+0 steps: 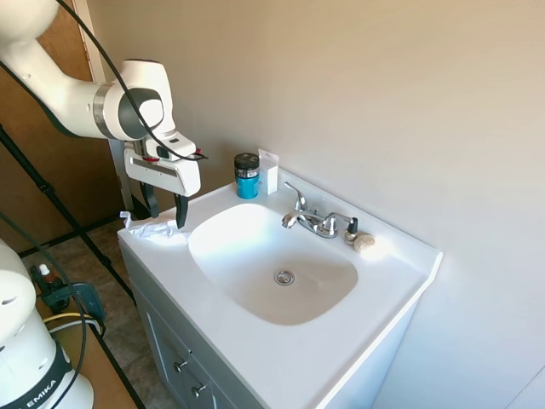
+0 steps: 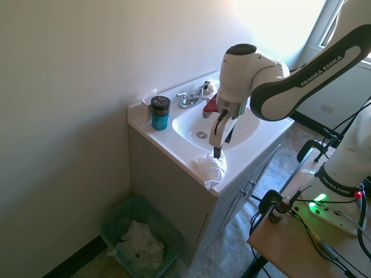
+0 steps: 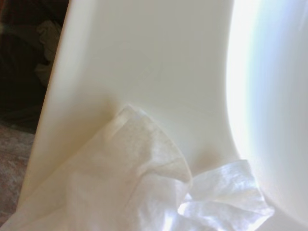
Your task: Throw the tissue in the trash bin
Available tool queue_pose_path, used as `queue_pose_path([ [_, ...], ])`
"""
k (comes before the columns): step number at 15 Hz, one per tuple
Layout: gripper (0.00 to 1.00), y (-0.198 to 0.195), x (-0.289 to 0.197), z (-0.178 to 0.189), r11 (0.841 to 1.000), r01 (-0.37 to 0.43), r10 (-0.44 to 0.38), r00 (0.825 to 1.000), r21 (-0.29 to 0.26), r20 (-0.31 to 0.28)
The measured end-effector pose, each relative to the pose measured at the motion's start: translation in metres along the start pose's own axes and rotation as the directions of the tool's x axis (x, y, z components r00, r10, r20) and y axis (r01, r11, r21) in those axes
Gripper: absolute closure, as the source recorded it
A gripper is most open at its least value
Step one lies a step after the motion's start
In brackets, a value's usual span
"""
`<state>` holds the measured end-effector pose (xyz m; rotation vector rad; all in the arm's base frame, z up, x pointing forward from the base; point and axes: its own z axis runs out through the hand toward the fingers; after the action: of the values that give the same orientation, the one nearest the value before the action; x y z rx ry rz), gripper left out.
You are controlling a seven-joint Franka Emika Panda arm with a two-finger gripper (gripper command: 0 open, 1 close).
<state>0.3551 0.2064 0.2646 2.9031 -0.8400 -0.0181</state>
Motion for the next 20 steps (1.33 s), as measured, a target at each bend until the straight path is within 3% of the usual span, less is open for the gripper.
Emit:
queue_pose_path([
  [2,0.0,-0.009,-0.004,0.011,1.0,0.018,-0.018,1.0,-0.015,0.013],
  [3,1.0,-0.013,-0.005,0.014,1.0,0.023,-0.023,1.0,-0.019,0.02],
  [7,1.0,-0.022,0.003,0.029,0.999,0.016,-0.015,0.998,-0.032,0.059],
  [20,1.0,-0.023,0.023,0.023,1.0,-0.016,0.016,0.997,-0.009,0.073],
])
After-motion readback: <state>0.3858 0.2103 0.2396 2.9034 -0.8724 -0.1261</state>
